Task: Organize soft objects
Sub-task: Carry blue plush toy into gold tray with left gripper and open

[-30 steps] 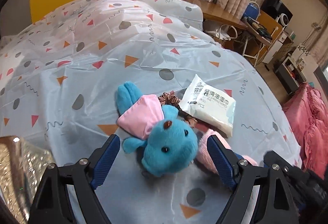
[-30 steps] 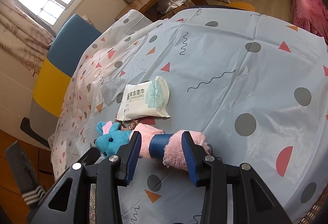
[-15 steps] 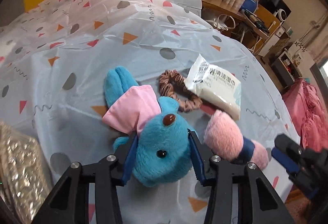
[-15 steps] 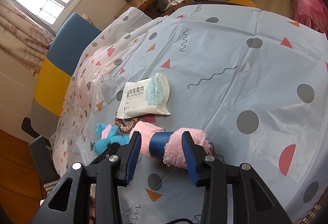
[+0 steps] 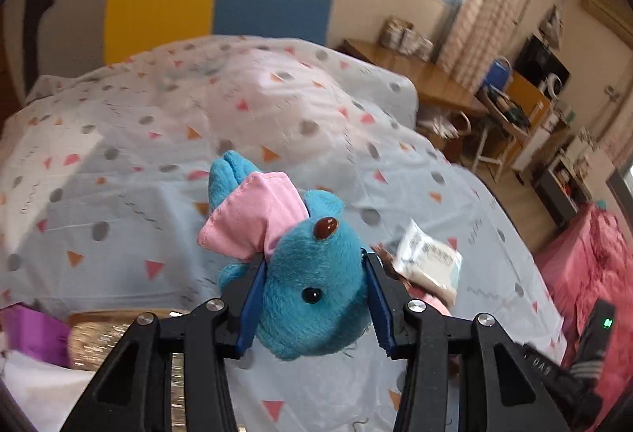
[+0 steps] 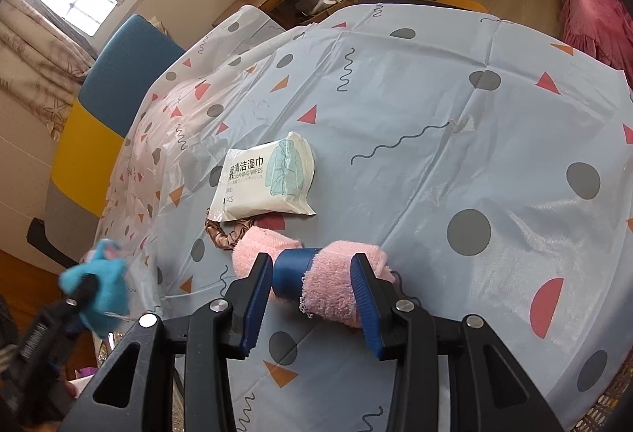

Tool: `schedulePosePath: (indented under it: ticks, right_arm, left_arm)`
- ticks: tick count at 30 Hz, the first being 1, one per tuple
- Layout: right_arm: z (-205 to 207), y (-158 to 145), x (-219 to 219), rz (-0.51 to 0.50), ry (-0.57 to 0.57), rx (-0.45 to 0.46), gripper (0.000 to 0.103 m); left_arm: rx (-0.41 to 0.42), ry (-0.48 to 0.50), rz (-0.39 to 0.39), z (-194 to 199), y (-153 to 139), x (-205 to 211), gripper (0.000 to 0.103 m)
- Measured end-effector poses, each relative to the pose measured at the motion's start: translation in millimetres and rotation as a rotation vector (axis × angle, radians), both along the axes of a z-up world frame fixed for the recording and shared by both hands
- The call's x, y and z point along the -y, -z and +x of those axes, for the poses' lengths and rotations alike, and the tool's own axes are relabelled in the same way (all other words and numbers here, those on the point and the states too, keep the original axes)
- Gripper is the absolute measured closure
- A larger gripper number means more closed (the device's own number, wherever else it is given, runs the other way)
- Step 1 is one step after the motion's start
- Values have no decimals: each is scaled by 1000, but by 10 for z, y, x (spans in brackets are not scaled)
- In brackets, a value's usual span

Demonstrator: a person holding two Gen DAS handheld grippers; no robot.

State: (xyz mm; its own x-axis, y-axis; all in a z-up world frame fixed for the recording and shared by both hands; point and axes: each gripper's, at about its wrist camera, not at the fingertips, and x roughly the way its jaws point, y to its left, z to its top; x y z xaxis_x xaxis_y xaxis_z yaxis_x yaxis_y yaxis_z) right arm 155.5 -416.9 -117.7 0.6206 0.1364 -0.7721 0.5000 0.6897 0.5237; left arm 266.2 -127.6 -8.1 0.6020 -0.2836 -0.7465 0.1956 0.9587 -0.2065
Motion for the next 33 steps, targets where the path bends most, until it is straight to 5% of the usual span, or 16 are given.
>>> schedulePosePath:
  ticks: [14, 22, 33]
  right_arm:
    - [69, -12, -151, -63, -69, -20, 62]
    - [127, -54, -295, -142, -127, -33, 62]
    - [246, -198, -453, -228, -265, -30, 62]
  left_arm:
    - [145, -275, -41, -457, -648, -1746, 55]
    - [161, -373, -34, -1083, -450, -2553, 54]
    - [102, -407, -36, -1802, 73, -2956, 54]
